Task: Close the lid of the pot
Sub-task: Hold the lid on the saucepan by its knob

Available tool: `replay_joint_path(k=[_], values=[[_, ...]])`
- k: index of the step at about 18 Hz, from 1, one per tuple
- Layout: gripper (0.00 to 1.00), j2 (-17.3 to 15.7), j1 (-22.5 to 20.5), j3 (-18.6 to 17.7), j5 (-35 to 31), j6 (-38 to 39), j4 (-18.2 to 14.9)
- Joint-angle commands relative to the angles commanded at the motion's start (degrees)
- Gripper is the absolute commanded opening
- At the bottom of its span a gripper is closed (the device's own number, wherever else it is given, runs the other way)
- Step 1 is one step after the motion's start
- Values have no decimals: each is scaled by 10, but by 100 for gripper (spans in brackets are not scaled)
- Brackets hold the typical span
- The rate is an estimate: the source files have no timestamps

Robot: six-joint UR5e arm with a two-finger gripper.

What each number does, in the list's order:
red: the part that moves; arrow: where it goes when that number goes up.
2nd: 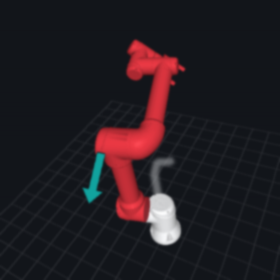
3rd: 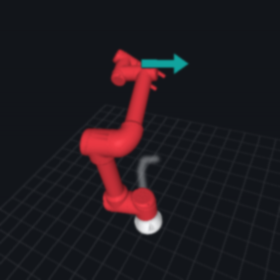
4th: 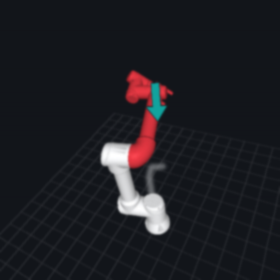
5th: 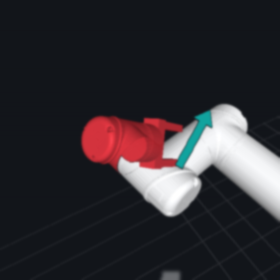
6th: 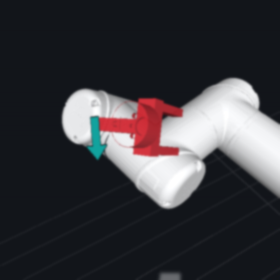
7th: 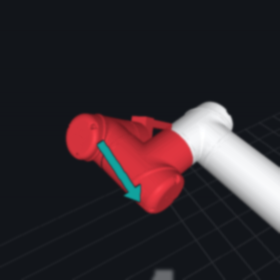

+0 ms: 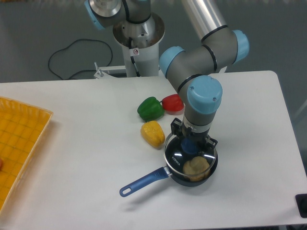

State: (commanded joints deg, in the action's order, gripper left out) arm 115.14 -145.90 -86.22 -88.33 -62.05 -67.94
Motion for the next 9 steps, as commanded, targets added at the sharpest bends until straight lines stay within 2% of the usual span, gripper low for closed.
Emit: replay_joint_path(k=[9], values=[[48, 4, 0, 4, 1, 0, 0]])
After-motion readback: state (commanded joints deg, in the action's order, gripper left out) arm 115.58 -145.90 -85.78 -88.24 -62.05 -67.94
